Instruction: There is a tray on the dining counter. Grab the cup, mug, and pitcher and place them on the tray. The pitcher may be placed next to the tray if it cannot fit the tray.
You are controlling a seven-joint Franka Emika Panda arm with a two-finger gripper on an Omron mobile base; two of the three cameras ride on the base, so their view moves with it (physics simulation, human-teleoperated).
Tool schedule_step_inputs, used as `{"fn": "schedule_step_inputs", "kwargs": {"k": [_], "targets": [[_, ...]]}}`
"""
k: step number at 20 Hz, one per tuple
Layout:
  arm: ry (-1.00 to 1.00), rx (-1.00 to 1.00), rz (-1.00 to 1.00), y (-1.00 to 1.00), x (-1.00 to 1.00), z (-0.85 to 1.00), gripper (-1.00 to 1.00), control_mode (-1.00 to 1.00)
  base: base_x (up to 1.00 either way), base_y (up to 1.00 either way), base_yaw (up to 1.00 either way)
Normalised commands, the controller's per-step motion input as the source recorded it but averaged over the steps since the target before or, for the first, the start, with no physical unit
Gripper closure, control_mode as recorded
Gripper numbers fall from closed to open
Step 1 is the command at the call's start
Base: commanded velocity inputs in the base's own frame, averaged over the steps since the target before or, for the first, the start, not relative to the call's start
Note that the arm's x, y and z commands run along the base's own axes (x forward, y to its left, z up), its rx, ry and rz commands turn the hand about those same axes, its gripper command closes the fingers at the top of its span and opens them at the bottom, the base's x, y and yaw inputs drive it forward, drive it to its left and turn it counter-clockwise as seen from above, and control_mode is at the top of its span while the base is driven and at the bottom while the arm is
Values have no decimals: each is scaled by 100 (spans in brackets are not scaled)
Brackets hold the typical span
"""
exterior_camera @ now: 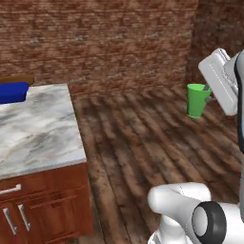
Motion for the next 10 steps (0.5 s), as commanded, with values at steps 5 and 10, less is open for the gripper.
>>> {"fn": "schedule_step_inputs", "kwargs": {"k": [5,10], "targets": [[0,0,0,0,0,0,100,100,94,-42,94],[0,0,0,0,0,0,100,100,96,-48,90]]}}
